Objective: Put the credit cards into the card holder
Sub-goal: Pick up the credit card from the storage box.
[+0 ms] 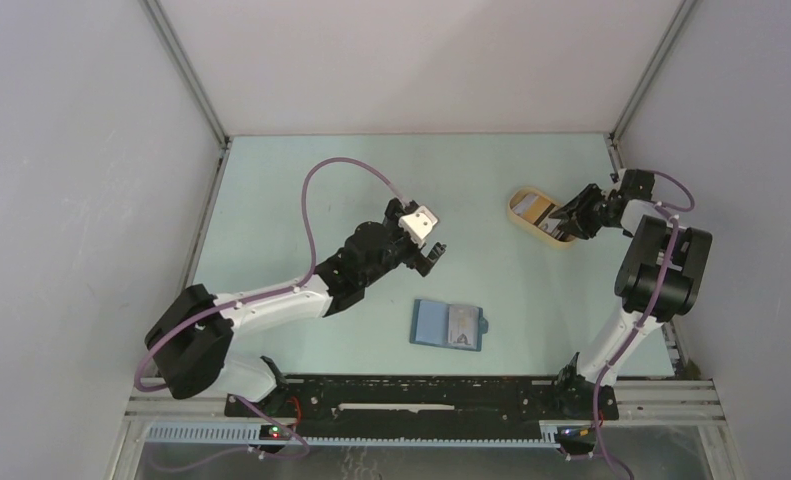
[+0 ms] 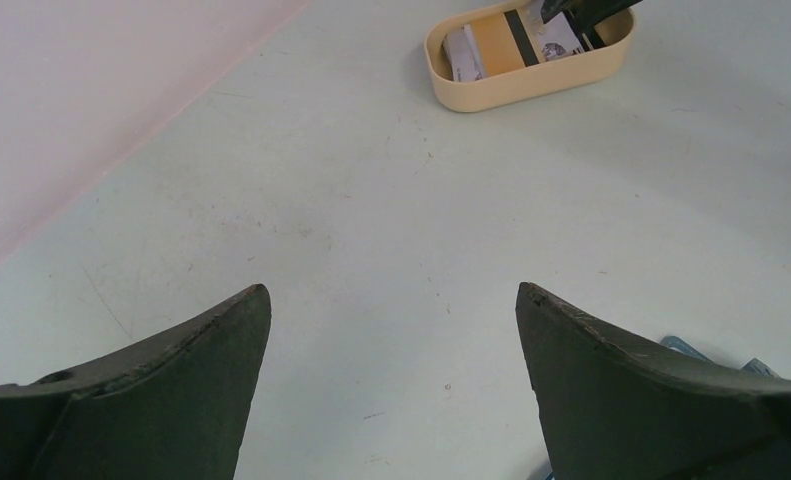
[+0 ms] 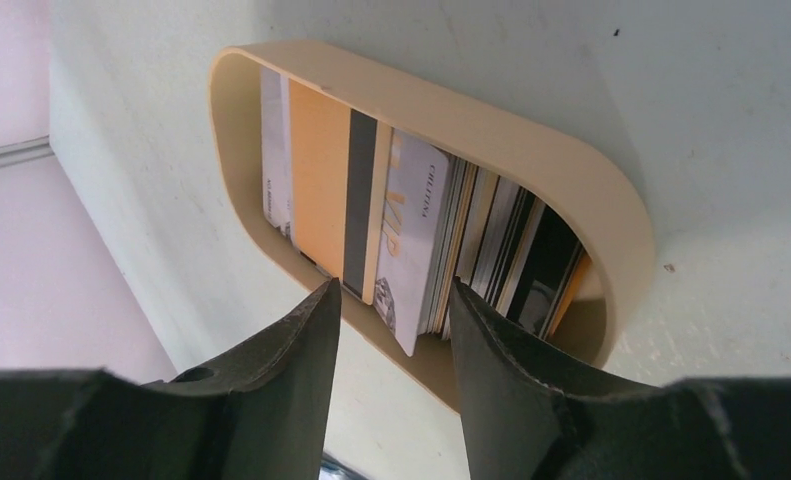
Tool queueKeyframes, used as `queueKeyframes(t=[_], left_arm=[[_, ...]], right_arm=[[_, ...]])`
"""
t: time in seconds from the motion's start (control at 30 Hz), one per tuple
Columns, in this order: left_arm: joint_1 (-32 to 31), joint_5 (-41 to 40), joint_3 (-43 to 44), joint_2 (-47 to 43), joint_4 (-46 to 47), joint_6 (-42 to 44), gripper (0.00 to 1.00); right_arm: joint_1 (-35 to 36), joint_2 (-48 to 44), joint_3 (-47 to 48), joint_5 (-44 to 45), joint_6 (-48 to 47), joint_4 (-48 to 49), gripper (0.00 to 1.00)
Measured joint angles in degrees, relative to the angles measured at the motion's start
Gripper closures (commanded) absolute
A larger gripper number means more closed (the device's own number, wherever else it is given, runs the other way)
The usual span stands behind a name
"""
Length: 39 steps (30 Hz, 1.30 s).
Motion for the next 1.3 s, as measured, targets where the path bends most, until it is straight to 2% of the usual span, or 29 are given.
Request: queueKeyframes(t=[0.37, 0.5, 0.97, 1.2, 1.3], left_arm=[[0.0, 0.15, 0.2, 0.15, -0.66, 0.0, 0.03], [0.0, 0.17, 0.59, 0.46, -0.92, 0.0, 0.03], [0.04, 0.37, 0.66, 1.01, -1.79, 0.02, 0.03], [0.04, 0.42, 0.72, 1.42, -2.36, 0.04, 0.03], [0.04, 0.42, 0.72, 1.51, -2.54, 0.04, 0.03]], right_arm=[[0.59, 0.35, 0.79, -2.73, 1.09, 1.68, 0.5], [0.94, 0.35, 0.79, -3.17, 1.2, 1.7, 0.55], [1.33, 0.96, 1.77, -4.42, 2.36, 4.13, 0.57], [2.03, 3.23, 2.75, -3.8, 3.23, 4.7, 0.65], [2.21, 4.15, 3.06, -3.23, 3.43, 4.59, 0.76]])
